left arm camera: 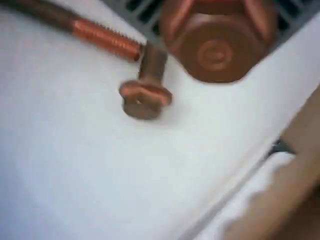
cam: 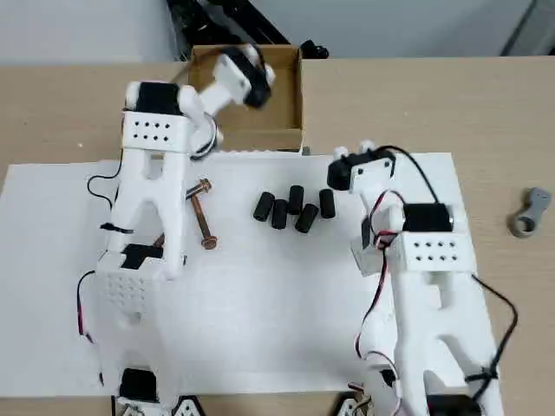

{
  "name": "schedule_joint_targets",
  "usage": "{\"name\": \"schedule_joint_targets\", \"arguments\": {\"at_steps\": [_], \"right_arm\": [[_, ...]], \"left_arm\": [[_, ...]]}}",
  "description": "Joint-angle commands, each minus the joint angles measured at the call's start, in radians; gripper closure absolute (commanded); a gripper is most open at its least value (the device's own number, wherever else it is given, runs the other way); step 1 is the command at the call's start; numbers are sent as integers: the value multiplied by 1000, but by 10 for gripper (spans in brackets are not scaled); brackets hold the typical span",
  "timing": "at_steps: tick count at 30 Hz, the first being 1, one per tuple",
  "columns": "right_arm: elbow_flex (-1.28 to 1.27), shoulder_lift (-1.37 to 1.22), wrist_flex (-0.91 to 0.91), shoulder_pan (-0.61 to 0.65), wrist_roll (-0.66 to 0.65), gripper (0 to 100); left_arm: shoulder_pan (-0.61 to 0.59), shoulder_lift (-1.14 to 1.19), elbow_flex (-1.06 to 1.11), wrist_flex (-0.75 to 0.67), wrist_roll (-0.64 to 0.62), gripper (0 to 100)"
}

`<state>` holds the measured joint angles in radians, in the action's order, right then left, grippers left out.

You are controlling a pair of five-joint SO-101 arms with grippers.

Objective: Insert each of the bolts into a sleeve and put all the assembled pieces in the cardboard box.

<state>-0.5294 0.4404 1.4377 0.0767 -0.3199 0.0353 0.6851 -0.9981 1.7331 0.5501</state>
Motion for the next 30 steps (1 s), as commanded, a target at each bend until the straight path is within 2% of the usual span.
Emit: {"name": "schedule_joint_targets", "arguments": {"at_steps": [1,4,8,16,20,26,30], "right_arm": [[206,-84,77,2,8,995],[385,-214,119,10,60,995],[588,-414,153,77,127,995],[827,-713,153,234,273,995],[872,-782,134,229,344,979],[875,-796,111,203,387,832],[873,-800,48,199,390,838]], "left_arm": [[-60,-112,-113,20,-308,994],[-106,-256,-64,21,-448,994],[-117,-489,134,21,-497,994],[-153,-948,633,14,-509,994],[-224,-1138,855,-31,-508,994],[-282,-1339,1053,-38,-505,994],[-281,-1392,1107,-38,-499,994]]}}
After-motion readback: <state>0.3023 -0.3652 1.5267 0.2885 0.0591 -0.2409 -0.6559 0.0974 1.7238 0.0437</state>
